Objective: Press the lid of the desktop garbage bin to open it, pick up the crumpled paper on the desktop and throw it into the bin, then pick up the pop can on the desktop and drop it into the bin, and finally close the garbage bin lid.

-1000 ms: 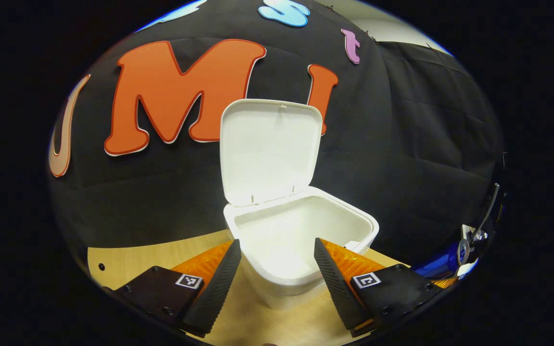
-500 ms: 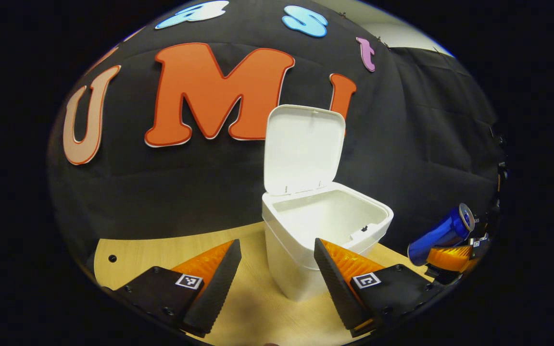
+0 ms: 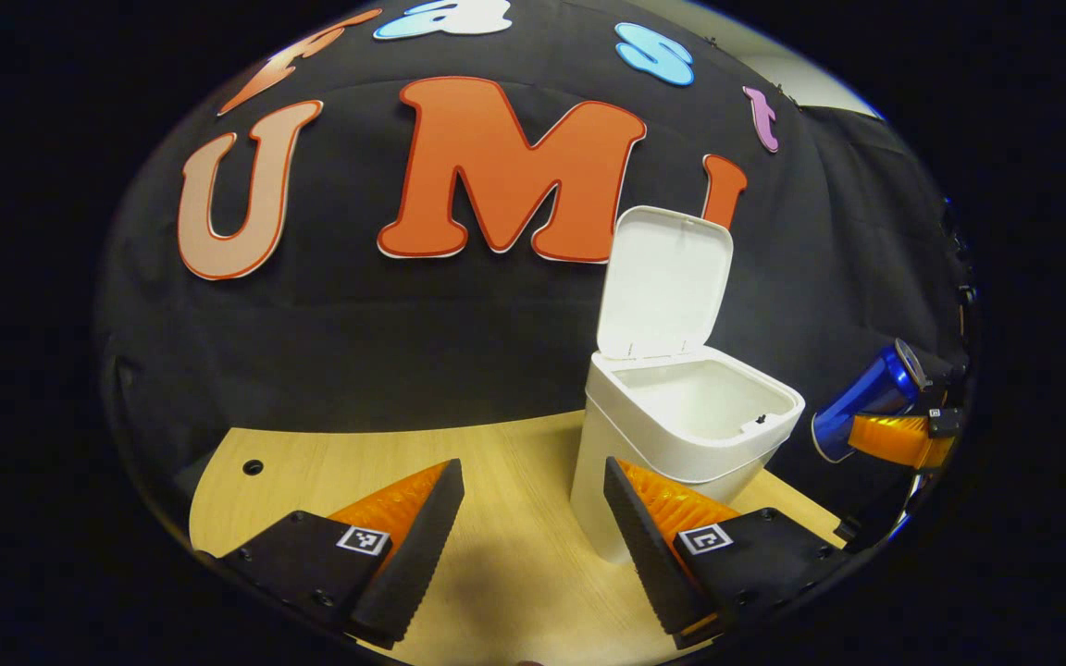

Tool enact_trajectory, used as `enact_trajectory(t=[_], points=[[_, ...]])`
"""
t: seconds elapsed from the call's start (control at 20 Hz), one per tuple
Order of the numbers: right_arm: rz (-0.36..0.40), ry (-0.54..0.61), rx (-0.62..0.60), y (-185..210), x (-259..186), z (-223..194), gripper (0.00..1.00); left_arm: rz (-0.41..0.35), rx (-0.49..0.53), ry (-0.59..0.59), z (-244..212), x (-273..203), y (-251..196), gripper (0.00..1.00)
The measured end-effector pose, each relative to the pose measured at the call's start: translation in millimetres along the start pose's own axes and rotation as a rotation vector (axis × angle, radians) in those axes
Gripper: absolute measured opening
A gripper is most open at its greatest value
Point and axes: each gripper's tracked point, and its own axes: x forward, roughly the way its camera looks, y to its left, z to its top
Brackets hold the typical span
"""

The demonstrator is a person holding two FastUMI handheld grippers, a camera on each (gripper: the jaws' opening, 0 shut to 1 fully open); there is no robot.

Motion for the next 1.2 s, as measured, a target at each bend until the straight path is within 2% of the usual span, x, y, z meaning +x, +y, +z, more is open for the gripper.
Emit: enact_trajectory(t=[0.65, 1.2], points=[[0.066, -0.118, -0.079, 13.5, 29.8, 60.6, 0.79, 0.105, -0.066, 0.014, -27.3, -40.7, 52.5, 0.98], [0.131, -0.115, -0.096, 32.2, 80.3, 59.2, 0.79, 0.261, -0.101, 0.036, -55.4, -86.5, 113.6, 0.98]])
